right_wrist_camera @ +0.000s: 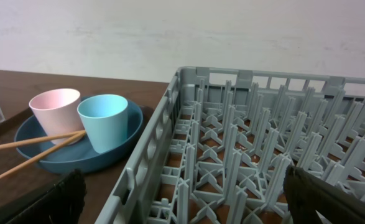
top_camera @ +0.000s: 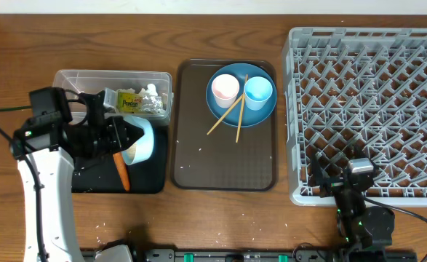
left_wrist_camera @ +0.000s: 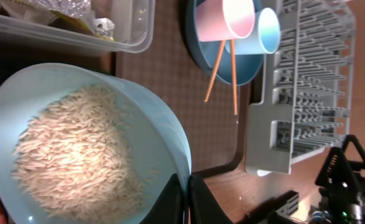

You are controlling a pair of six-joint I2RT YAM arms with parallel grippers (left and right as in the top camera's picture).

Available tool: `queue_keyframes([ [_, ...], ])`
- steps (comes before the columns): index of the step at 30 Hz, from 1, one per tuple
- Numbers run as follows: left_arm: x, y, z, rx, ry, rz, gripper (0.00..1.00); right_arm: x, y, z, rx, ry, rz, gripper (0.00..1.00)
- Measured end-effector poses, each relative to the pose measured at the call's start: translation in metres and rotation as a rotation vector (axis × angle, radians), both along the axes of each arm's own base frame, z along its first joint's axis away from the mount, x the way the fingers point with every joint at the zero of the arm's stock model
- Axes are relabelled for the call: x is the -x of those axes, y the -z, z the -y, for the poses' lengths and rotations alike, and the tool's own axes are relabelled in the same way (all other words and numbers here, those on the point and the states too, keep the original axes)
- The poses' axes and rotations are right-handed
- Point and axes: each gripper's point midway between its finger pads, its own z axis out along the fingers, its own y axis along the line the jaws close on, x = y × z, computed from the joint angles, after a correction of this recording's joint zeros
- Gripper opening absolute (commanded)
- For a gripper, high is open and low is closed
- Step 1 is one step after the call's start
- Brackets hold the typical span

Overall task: Sort waste into correct bins and load items into the dishwasher rack
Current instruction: 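Lift the bowl and carry it left over the black tray, then tilt the bowl with the left gripper to pour rice onto the black tray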

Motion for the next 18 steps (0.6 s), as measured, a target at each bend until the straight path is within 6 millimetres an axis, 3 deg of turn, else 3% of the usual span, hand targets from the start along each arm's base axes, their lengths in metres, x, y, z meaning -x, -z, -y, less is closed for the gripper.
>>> queue_keyframes([
  [8,0.010,0.009,0.000,0.129,0.023,0.050,0.06,0.000,0.000,0.000,0.000,0.000,0.000,0.99],
  [18,0.015,0.026,-0.025,0.224,-0.084,0.098,0.06,0.000,0.000,0.000,0.000,0.000,0.000,0.99],
])
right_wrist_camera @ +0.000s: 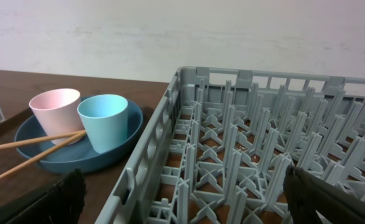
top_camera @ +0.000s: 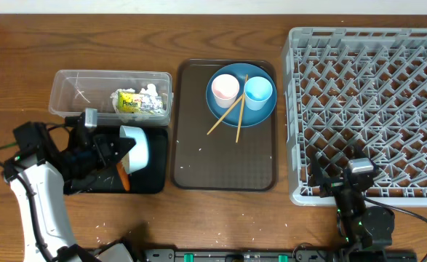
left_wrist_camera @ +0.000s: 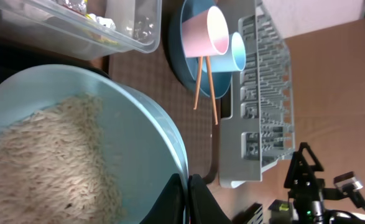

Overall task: Sort waste into correct bins and load items into the dishwasher rack
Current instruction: 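Tilt the bowl with the left gripper to pour rice onto the black tray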

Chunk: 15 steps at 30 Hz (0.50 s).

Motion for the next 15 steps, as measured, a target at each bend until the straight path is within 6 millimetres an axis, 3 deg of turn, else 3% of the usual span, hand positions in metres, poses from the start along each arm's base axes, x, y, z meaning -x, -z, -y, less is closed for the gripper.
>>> queue_keyframes([
  [15,0.0006,-0.0089,-0.0030,0.065,-0.017,0.064,0.06,0.0000,0.0000,0.0000,0.000,0.000,0.000,0.99],
])
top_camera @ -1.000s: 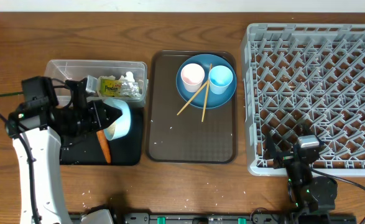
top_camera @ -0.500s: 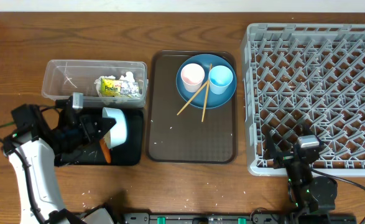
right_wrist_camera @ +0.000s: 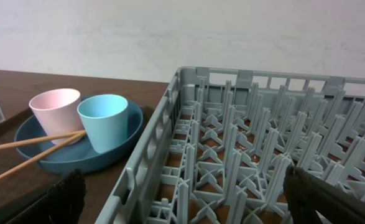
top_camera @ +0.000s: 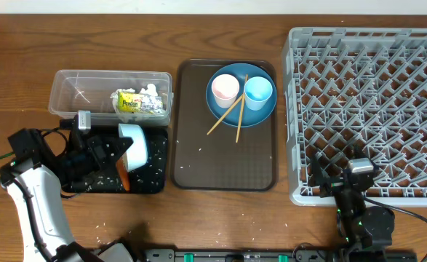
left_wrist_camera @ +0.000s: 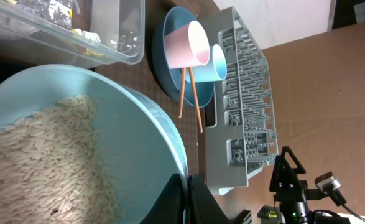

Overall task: Sort waste into correct bins and load items into the dishwasher rack
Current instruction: 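Tilt the bowl with the left gripper to pour rice onto the black tray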

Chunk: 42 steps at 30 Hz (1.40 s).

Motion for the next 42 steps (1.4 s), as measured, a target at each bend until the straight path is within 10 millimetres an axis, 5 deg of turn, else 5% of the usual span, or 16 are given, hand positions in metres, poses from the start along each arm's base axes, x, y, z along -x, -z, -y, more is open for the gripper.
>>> queue_keyframes([
  [42,0.003,-0.040,0.017,0.251,0.012,0.071,0.06,0.000,0.000,0.000,0.000,0.000,0.000,0.99],
])
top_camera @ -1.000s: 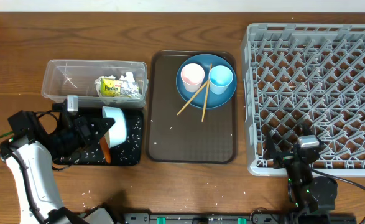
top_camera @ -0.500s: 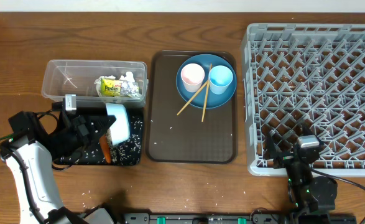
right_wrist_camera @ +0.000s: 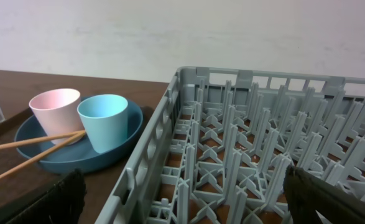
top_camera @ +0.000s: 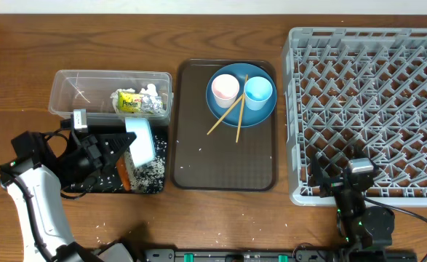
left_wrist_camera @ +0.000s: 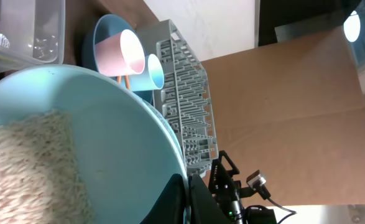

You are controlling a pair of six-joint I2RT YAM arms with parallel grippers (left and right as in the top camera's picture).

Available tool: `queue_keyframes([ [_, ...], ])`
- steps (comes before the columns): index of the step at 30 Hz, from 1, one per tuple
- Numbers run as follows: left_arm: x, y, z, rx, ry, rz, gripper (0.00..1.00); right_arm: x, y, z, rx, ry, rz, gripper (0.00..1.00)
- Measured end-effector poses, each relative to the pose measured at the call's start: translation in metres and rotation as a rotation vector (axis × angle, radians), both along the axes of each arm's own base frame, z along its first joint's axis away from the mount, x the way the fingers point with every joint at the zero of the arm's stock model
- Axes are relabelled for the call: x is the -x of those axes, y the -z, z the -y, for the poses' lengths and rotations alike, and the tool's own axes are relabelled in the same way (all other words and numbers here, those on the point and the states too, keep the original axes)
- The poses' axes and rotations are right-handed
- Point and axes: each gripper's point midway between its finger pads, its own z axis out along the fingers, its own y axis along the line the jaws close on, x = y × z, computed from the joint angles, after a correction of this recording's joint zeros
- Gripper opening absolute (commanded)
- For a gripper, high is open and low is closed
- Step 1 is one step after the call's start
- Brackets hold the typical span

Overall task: Sort waste into correct bins and load items into the dishwasher rack
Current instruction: 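Tilt the bowl with the left gripper to pour rice onto the black tray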

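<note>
My left gripper (top_camera: pixel 120 148) is shut on the rim of a light blue bowl (top_camera: pixel 140 138), which is tipped on its side over the black bin (top_camera: pixel 89 185). The left wrist view is filled by the bowl (left_wrist_camera: pixel 107 112), with rice (left_wrist_camera: pixel 27 168) in its lower half and the left gripper (left_wrist_camera: pixel 186 196) pinching the rim. A heap of rice (top_camera: pixel 149 171) lies in the bin beside an orange carrot (top_camera: pixel 124 176). My right gripper (top_camera: pixel 340 175) rests open at the front edge of the grey dishwasher rack (top_camera: pixel 366 102), holding nothing (right_wrist_camera: pixel 182 186).
A clear bin (top_camera: pixel 111 93) with wrappers stands behind the black bin. On the brown tray (top_camera: pixel 224 160) a blue plate (top_camera: pixel 231 113) carries a pink cup (top_camera: pixel 224 89), a blue cup (top_camera: pixel 258 91) and chopsticks (top_camera: pixel 228 116). Rice grains are scattered on the table.
The bowl is tipped further over in my left gripper. A heap of rice now lies in the right part of the black bin. The right arm has not moved.
My left gripper held the rice-filled bowl over the black bin, tilted a little. At each later moment the arm sat lower and further left and the bowl leaned more. Now rice lies in the bin. The right gripper stayed open by the rack throughout.
</note>
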Motion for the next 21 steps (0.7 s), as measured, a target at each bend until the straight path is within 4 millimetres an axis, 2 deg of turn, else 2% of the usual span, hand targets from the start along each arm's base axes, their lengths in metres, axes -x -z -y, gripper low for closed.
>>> queue_keyframes([
  [6,-0.002,-0.004,-0.004,0.006,-0.011,0.029,0.06,0.000,0.000,0.000,0.000,0.000,0.000,0.99],
  [16,-0.005,-0.012,-0.037,0.063,-0.142,0.036,0.06,0.000,0.000,0.000,0.000,0.000,0.000,0.99],
  [21,-0.003,-0.013,-0.036,0.089,-0.149,0.010,0.06,0.000,0.000,0.000,0.000,0.000,0.000,0.99],
])
